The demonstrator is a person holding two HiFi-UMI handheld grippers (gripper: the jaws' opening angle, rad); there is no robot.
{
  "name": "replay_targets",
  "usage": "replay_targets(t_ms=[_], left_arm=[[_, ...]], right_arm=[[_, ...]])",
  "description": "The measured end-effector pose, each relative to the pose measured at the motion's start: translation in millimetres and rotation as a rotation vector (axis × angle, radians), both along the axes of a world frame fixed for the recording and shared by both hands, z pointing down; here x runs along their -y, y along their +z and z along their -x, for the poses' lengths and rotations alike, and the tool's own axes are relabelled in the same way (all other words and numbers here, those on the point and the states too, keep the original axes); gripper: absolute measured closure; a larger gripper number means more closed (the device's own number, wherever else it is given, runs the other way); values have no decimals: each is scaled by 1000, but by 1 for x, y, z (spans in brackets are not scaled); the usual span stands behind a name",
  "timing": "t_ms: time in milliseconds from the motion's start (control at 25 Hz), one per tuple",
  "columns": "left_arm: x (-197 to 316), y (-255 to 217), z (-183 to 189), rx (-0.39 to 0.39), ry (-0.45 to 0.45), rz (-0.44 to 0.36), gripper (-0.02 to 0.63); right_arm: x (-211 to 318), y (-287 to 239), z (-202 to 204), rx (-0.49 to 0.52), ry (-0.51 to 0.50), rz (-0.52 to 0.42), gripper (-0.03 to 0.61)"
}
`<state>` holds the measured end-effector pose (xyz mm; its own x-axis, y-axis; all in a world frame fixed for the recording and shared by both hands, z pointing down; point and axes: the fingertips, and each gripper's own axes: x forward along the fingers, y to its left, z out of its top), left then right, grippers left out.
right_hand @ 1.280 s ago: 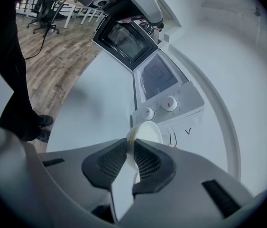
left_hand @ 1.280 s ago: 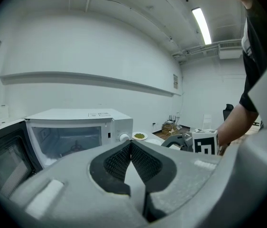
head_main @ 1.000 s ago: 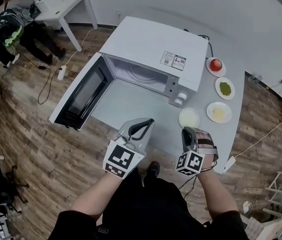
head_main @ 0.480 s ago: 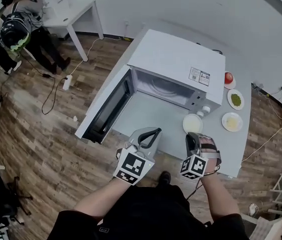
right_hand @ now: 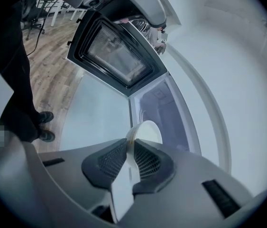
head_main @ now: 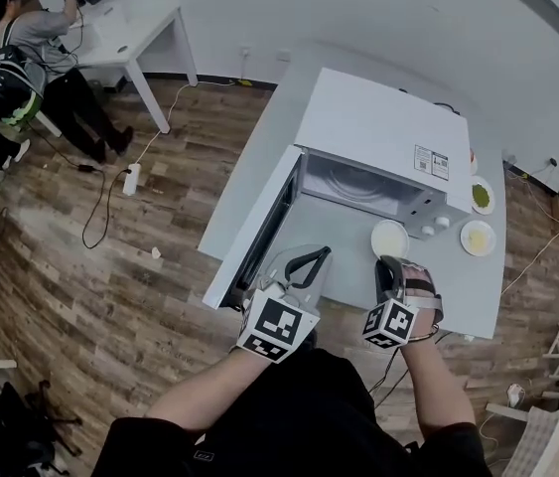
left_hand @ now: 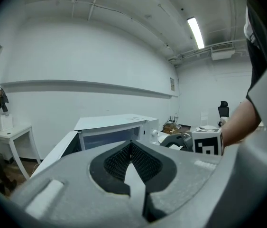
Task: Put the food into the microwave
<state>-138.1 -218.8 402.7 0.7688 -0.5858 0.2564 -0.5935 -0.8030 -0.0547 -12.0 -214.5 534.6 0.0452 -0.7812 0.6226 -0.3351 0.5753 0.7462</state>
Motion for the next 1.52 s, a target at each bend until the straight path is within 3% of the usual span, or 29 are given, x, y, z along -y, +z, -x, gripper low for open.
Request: replay_targets(t_ms=[320, 480, 1040, 1520], left_arm=[[27, 16, -9, -20, -7, 19, 606], [45, 28, -14, -54, -12, 40, 606], [90, 65, -35, -58, -31, 55, 606], [107, 90, -27, -75, -103, 110, 607]], right_arm=[[38, 5, 17, 12, -41, -2, 518], [63, 12, 15, 11, -65, -13, 520], [144, 47, 7, -23, -90, -25, 518], [191, 57, 10, -46, -117, -28, 518]])
